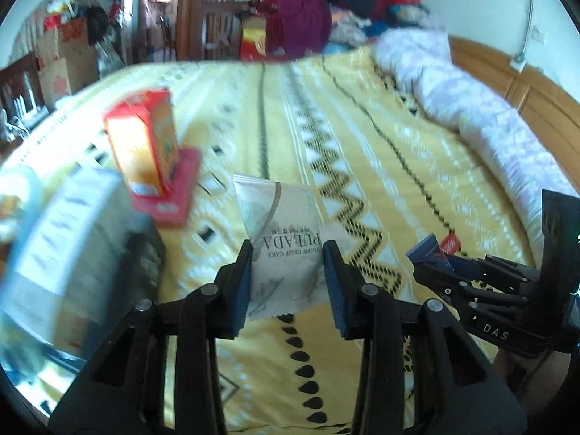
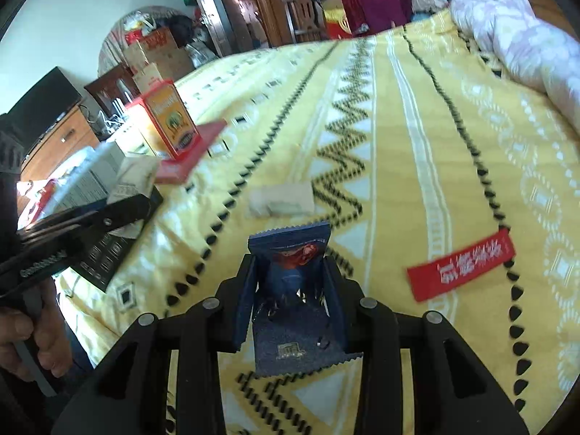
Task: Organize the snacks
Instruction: 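Carry both packets over the glass bowl and open both tools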
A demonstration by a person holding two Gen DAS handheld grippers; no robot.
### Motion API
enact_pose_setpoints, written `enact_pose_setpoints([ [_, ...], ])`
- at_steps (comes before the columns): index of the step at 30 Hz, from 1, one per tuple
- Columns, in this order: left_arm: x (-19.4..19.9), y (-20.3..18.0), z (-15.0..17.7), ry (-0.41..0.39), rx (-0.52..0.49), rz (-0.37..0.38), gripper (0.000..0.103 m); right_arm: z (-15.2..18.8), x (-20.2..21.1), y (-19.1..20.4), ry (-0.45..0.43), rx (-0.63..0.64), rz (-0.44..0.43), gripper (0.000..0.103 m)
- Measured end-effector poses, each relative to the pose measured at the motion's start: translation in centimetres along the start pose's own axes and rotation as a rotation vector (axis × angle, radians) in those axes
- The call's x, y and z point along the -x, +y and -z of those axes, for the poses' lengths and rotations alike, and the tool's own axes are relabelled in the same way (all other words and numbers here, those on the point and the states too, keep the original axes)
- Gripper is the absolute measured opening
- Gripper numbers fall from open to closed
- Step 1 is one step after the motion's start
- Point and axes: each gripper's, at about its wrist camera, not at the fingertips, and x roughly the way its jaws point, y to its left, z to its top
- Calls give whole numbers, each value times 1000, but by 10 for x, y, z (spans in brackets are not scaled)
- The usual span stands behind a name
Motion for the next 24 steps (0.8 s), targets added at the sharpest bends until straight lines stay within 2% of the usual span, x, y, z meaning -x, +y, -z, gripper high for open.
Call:
enact_pose_setpoints([
  [4,45,30,-18,-97,14,-74,38,-30,18,38,-64,60,-39,40],
  [8,84,82,-28,-166,69,-183,38,-63,29,94,-122,133,-116,40],
  [15,134,192,-29,-239,251,-368,38,-111,29,210,-181,261,-264,40],
  [20,154,257,-16,-243,350,-483,38,-133,17,304,-169,353,-377,40],
  [24,147,284,1,-190,386,-515,38,-139,0,363,-135,392,-436,40],
])
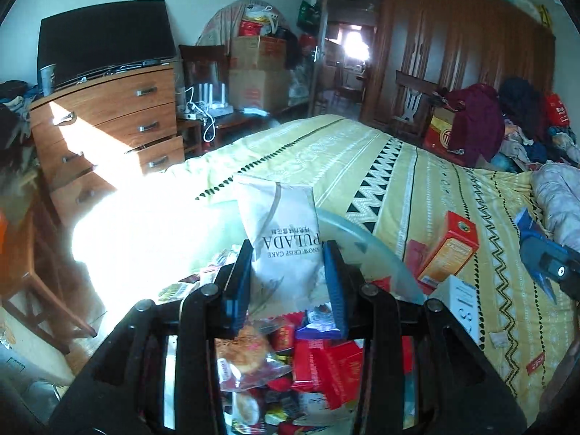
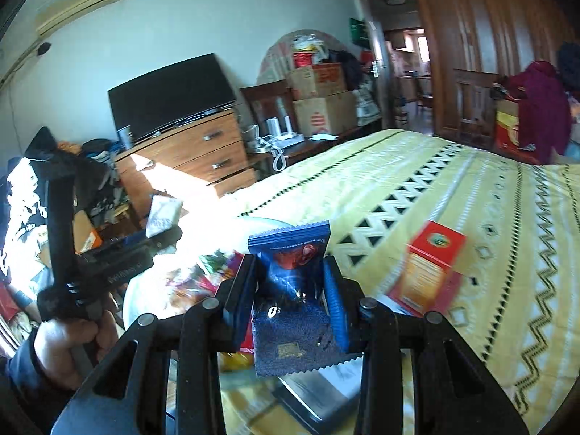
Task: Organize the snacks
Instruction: 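Carry both packets over the glass bowl and open both tools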
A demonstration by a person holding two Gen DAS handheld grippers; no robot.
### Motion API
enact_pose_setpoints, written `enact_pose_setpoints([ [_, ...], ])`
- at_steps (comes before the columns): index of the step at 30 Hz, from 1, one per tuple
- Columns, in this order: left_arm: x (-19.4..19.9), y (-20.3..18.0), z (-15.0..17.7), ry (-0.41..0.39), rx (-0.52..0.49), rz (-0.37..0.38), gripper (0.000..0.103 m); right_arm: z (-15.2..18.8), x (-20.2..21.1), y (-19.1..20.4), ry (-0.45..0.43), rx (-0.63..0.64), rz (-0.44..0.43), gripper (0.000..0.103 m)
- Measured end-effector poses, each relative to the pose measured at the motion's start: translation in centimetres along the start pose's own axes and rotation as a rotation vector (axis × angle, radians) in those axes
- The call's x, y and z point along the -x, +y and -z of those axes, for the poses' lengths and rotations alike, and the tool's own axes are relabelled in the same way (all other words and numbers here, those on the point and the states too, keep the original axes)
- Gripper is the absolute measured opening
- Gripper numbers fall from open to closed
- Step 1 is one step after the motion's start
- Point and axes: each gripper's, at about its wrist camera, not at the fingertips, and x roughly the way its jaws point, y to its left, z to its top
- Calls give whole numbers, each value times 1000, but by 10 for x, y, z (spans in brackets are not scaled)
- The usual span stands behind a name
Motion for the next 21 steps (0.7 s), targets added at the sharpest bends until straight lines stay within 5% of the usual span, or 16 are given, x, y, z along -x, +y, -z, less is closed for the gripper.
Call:
enact_pose_setpoints([
  [8,-18,21,18,75,13,5,38,3,-76,47,126,32,-36,40],
  [21,-25,44,22,125,38,18,41,11,-108,66,178,60,-46,42],
])
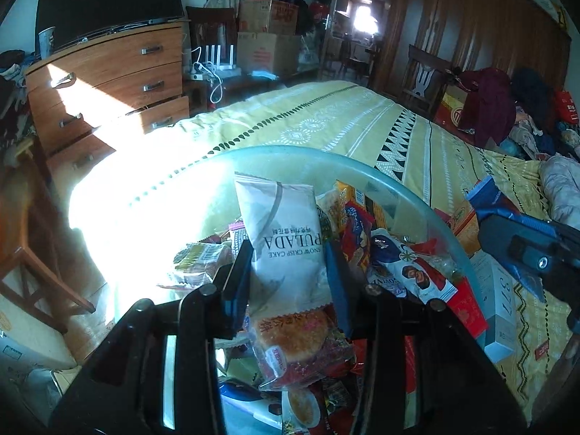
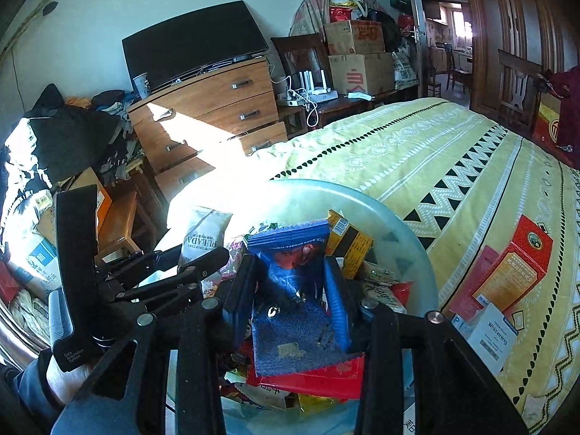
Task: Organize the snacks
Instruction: 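Carry both packets over the glass bowl and open both tools, then move both open tools back over the remaining items on the bedspread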
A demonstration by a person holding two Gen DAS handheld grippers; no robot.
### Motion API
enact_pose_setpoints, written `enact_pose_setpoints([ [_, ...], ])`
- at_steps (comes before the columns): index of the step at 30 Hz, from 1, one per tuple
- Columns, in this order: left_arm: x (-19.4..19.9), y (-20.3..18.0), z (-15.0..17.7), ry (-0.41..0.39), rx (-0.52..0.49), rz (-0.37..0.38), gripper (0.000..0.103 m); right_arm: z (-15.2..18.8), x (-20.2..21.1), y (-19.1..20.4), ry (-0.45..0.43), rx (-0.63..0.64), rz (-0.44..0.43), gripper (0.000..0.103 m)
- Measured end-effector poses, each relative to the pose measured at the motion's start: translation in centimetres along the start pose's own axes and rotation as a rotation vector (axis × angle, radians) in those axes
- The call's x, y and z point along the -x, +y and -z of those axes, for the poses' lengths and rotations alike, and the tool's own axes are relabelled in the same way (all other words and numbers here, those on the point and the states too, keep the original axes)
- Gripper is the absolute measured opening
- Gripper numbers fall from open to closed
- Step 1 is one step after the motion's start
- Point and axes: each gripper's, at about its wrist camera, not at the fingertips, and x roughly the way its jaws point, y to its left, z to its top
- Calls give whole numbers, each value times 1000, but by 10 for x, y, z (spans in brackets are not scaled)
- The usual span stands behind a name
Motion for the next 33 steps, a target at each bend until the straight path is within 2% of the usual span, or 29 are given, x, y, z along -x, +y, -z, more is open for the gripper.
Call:
enact_pose_setpoints([
  [3,-1,4,0,6,8,4,41,-2,-4,2,8,3,-1,43],
  [5,0,5,1,3,17,8,49,-2,-5,3,10,5,2,44],
  [7,2,8,1,-7,24,5,66,-2,-5,3,8,5,8,48],
  [8,4,8,0,-14,28,3,70,-2,-5,4,8,7,14,49],
  [10,7,10,-1,-28,40,1,85,-2,-3,4,10,17,32,51],
  [11,10,10,-1,-35,47,3,86,-2,-1,6,12,32,56,52],
  [12,12,10,-2,-40,51,9,86,-2,1,9,13,46,79,58],
  [15,19,7,-3,-47,50,31,86,-1,18,16,-19,99,183,93],
  [16,22,5,-2,-50,48,38,87,1,26,18,-34,116,223,98],
  [23,42,-22,1,-75,17,111,87,18,79,23,-99,246,505,102],
  [25,49,-33,1,-88,-1,132,87,26,99,22,-142,265,581,103],
  [28,57,-51,3,-102,-30,161,89,37,124,20,-187,284,653,103],
  [33,66,-82,13,-116,-73,215,94,58,151,22,-222,411,867,103],
])
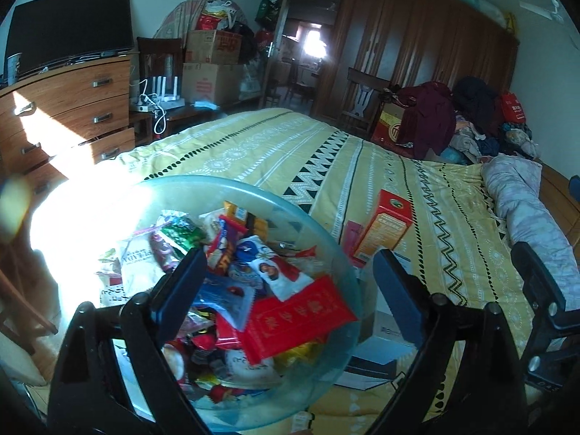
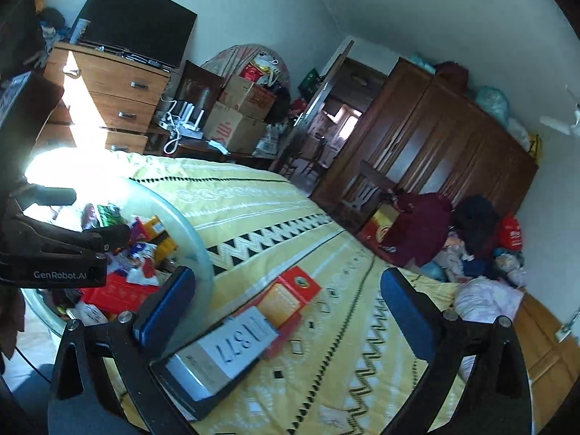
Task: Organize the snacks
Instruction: 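Move both open tools back over the remaining items on the bedspread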
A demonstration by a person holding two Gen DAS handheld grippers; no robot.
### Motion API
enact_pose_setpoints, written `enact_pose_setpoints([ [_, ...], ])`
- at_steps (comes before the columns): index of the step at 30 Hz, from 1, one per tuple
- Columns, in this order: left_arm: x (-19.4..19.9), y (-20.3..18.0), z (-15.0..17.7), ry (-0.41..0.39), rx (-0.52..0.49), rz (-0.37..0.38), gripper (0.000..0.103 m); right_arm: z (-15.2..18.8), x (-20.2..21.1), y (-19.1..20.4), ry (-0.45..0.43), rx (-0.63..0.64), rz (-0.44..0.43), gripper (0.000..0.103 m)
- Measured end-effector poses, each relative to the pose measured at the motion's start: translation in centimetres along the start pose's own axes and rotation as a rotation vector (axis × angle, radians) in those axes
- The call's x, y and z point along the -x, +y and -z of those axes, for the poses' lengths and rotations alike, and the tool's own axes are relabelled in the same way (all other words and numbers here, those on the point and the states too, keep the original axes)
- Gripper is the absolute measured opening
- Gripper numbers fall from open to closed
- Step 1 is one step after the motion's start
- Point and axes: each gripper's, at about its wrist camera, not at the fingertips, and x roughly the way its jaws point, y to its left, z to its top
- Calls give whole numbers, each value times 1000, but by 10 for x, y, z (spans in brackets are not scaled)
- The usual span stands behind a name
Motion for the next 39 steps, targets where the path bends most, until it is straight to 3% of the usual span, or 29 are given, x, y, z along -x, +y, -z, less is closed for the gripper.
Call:
enact_pose_setpoints([
  [5,0,-34,7,11,-58,33,94,22,19,1,-51,227,248,103],
  [8,0,-47,9,17,-80,48,94,35,28,1,-92,335,367,103],
  [10,0,-56,11,19,-99,55,94,42,29,-2,-96,359,403,103],
  [13,0,-69,13,28,-130,63,94,50,31,-16,-47,288,327,103],
  [16,-2,-83,16,42,-157,68,94,57,22,-44,82,92,99,103],
  [18,-2,-92,19,48,-176,71,95,67,14,-56,159,22,12,103],
  [25,-3,-130,35,75,-237,84,95,96,4,-82,235,-57,-60,103],
  [39,-11,-172,54,131,-325,90,95,137,5,-108,310,-139,-90,103],
])
